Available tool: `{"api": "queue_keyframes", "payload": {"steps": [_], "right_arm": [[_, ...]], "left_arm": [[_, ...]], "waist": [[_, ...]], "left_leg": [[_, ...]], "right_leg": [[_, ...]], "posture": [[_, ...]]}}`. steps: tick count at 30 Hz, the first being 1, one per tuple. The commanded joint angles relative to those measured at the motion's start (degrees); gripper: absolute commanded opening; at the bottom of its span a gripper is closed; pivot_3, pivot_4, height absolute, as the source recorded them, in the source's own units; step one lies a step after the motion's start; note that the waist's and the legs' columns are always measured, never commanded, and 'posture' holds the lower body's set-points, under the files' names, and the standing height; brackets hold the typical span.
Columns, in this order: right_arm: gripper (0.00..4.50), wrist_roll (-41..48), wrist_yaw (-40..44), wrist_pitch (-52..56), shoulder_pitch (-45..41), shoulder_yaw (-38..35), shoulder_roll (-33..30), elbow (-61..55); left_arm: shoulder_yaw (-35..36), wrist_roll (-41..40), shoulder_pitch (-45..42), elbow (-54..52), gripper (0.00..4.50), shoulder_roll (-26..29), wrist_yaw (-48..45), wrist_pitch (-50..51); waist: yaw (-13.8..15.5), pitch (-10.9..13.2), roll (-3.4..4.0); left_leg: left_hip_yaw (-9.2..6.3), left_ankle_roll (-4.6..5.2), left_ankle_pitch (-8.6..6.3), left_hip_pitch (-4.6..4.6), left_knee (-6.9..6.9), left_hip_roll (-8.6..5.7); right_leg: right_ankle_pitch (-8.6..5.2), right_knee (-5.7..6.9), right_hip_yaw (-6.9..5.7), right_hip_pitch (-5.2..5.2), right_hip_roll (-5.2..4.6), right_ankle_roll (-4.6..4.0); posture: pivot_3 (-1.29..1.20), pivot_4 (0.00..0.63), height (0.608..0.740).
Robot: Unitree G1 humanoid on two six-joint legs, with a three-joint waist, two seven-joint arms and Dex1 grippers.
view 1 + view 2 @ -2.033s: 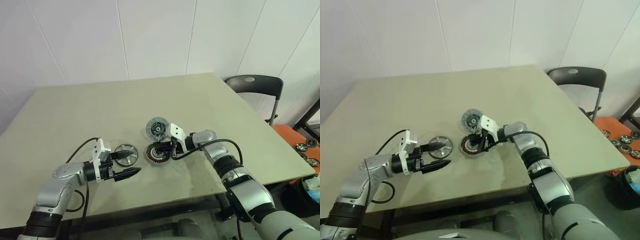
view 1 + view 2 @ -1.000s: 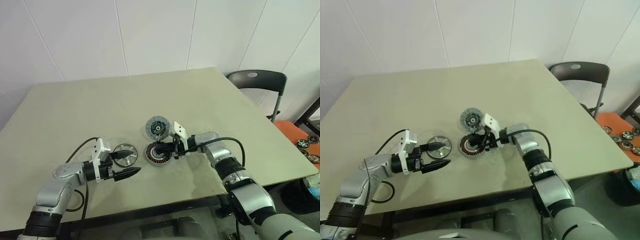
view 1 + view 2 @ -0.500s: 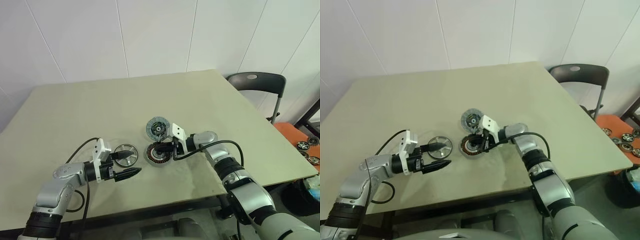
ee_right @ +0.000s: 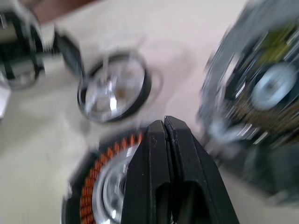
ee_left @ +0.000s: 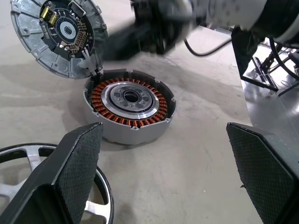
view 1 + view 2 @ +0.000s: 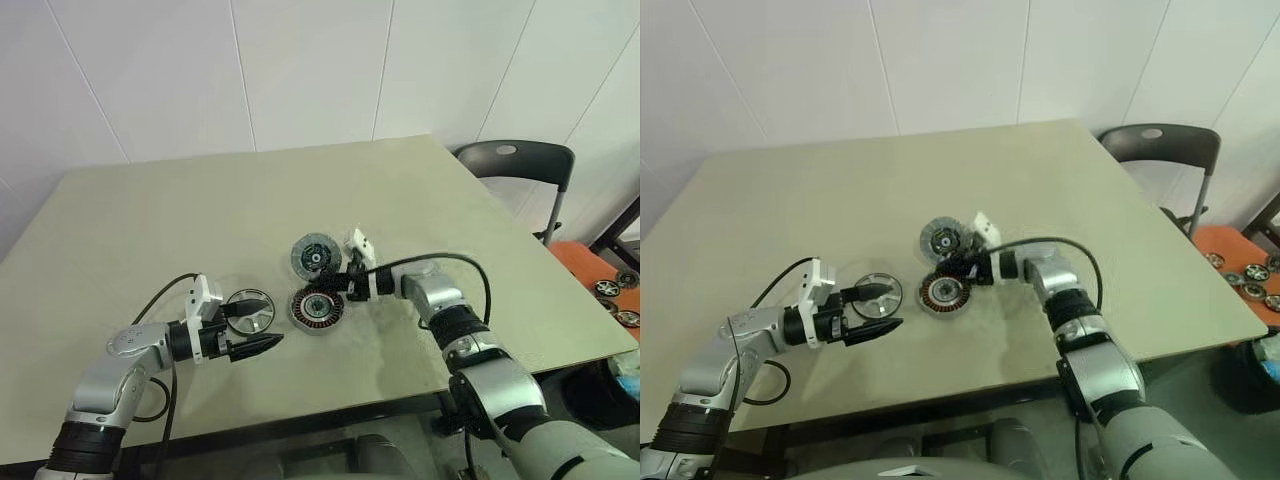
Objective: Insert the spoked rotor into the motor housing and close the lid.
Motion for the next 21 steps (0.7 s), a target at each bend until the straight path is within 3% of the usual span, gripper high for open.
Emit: {"api": "queue_keyframes", "payload": {"steps": [1, 21], "right_arm": [[0.05, -1.5, 0.3, -3.3, -0.4, 1.0, -0.7, -1.8], [0.05, -7.6, 2.1, -9.8, 2.4, 7.2, -2.6, -2.0]], "left_arm": [[1.4, -1.0, -0.5, -0.6, 4.5, 0.1, -0.4, -1.0], [1.6, -1.2, -0.3, -1.1, 4.5, 0.2, -0.1, -0.6]], "waist": [[0.0, 0.0, 0.0], [-0.1, 0.0, -0.05]], "left_leg": [[0.01, 0.0, 0.0, -0.05, 0.04, 0.0], [0.03, 0.0, 0.0, 0.35, 0.06, 0.01]], "right_leg": [[0.0, 0.0, 0.01, -0.02, -0.02, 0.0], [-0.03, 0.03, 0.01, 0.34, 0.08, -0.03]], "posture": [[0.0, 0.0, 0.74], [0.0, 0.0, 0.74]]}}
